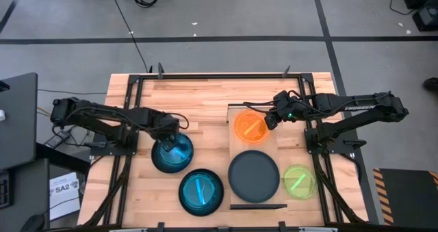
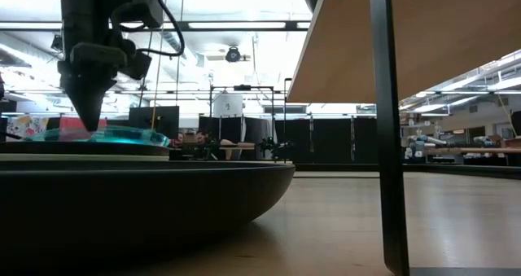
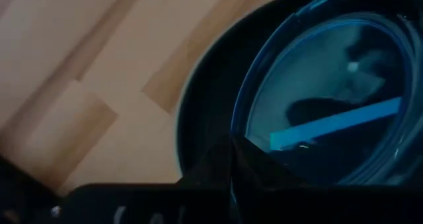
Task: Place and stack plates onto a shelf
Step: Put the top blue plate on top of the orange plate on the shelf
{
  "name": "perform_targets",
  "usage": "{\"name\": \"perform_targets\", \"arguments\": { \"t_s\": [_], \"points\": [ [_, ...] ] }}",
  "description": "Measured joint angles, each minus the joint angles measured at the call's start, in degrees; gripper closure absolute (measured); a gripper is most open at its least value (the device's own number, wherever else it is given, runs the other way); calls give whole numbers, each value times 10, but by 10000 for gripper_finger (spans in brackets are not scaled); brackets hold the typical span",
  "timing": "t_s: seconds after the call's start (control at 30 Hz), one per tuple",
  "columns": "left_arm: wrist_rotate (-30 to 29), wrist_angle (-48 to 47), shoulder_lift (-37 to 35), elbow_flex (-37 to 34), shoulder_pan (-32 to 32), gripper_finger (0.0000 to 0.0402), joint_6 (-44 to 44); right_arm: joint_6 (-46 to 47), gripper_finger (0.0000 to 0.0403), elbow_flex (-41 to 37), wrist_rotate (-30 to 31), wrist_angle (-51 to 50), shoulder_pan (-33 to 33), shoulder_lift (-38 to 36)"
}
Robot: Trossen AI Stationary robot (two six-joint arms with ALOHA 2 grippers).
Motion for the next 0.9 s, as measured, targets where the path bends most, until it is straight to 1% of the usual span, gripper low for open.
{"name": "perform_targets", "arguments": {
  "t_s": [0.33, 0.6, 0.9],
  "points": [
    [-69, -86, 0, 81, 0, 397, 15, 0, 285, 0, 0, 17, 0, 0],
    [-118, -95, 0, 149, 0, 397, 38, 0, 285, 0, 0, 53, 0, 0],
    [-175, -96, 0, 210, 0, 397, 65, -6, 285, 0, 0, 109, 0, 0]
  ]
}}
